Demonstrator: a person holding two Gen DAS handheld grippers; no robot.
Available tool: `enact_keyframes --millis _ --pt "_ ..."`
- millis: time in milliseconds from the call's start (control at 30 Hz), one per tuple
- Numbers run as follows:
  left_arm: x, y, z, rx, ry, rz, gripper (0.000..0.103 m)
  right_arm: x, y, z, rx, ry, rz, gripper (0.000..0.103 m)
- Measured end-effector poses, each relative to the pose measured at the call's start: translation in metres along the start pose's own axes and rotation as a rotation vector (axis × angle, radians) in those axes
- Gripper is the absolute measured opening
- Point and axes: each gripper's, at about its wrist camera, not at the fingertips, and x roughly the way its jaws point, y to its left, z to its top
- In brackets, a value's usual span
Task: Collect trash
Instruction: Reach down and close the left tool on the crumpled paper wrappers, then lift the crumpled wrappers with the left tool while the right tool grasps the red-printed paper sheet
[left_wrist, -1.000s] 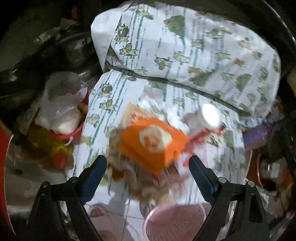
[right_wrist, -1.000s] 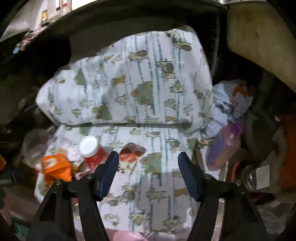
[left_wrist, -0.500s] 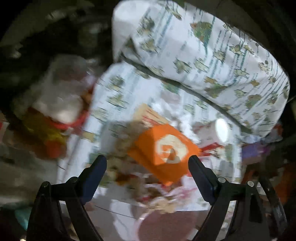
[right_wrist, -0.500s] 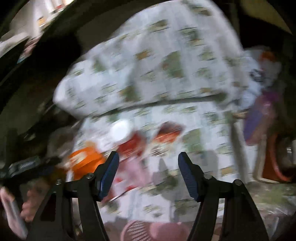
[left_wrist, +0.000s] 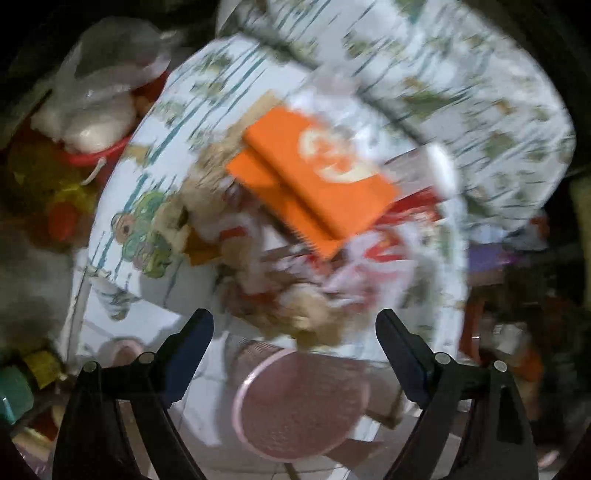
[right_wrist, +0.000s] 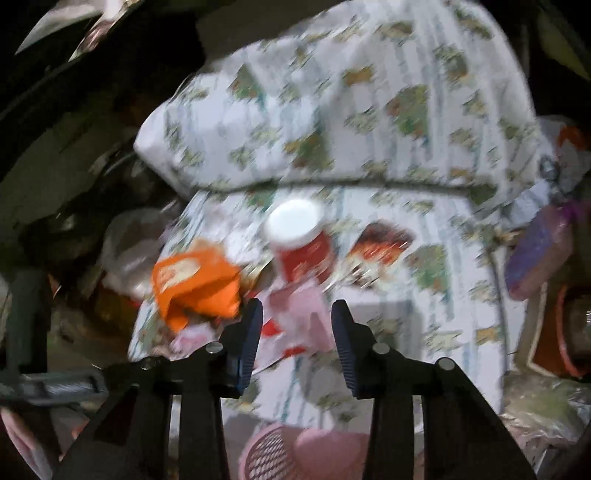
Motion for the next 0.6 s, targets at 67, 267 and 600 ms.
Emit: enact_keyframes --millis 67,267,600 --pt "0.015 0.004 0.000 -0.027 0.070 -0.073 0.071 -0.003 -0.013 0.007 0.041 -0.009 -0.006 0.039" --pt "0.027 -0.007 0.003 0.039 0.039 -0.070 0.041 -0.003 -0.043 0.016 0.121 0.005 -0.015 0.039" --pt "0.014 -0.042 -0.038 0.191 0.092 -0.099 0.018 -0.011 -0.056 0.012 0.095 -0.005 -0.059 0.039"
